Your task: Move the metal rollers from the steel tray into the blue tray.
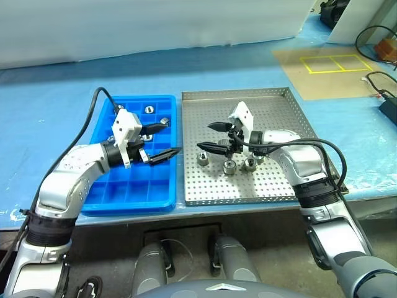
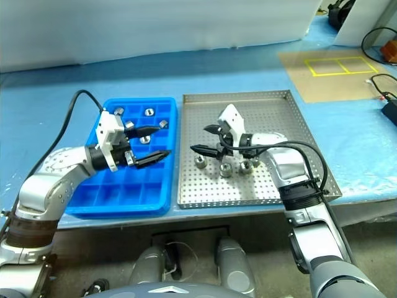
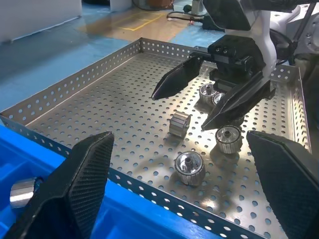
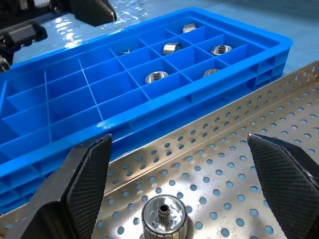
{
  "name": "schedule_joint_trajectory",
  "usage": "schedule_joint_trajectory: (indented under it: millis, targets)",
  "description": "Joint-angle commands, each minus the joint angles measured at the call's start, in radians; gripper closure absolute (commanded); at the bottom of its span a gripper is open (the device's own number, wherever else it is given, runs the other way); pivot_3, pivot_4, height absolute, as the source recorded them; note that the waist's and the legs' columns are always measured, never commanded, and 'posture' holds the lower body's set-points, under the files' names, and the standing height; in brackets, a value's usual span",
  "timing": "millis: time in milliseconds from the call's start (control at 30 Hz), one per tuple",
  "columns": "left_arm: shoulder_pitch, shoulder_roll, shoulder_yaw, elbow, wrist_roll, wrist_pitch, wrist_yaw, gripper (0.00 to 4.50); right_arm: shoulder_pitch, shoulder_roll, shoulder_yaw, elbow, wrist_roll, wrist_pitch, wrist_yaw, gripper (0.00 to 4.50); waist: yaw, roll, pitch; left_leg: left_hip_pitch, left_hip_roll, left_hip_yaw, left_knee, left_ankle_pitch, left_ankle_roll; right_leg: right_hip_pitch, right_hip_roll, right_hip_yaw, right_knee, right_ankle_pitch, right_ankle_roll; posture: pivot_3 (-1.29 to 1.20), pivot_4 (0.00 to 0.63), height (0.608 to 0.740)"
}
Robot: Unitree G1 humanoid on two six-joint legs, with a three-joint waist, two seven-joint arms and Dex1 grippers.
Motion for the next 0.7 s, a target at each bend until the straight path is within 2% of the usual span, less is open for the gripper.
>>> schedule_joint_trajectory:
  millis: [33,433,533,700]
  targets:
    - [-0.108,0.016,-0.040,0.101,0.038,-0.045,-0.091,0.00,-0.005,-0.027,-0.046,-0.030,0.003,-0.035,0.000,0.03,-0.002,0.000,0.000,0.000,0.000,0.000,0.000,0.000,0.000,0.000,0.000,0.000,0.000,0.000,0.000,-0.58,0.150,0.740]
    - [-0.445,-0.125,-0.249,0.693,0.297,-0.318,-0.336,0.00,0.109,-0.030,-0.077,-0.167,0.027,0.004,-0.071,0.03,-0.063,0.000,0.000,-0.006,-0.001,0.000,0.000,0.000,0.007,-0.003,0.000,0.001,-0.003,0.000,0.000,-0.73,0.150,0.740]
    - [-0.493,-0.148,-0.278,0.746,0.311,-0.319,-0.426,0.00,0.142,-0.023,-0.084,-0.206,0.032,0.020,-0.102,0.03,-0.087,0.000,0.000,-0.006,-0.001,0.000,0.000,-0.001,0.007,-0.003,0.000,0.000,-0.004,0.000,0.000,-0.76,0.150,0.740]
    - [-0.503,-0.140,-0.373,0.833,0.425,-0.407,-0.546,0.00,0.185,-0.025,-0.095,-0.251,0.042,0.035,-0.135,0.03,-0.137,0.000,0.000,-0.007,-0.001,0.000,0.000,-0.001,0.008,-0.003,0.000,0.000,-0.005,0.000,0.000,-0.79,0.150,0.740]
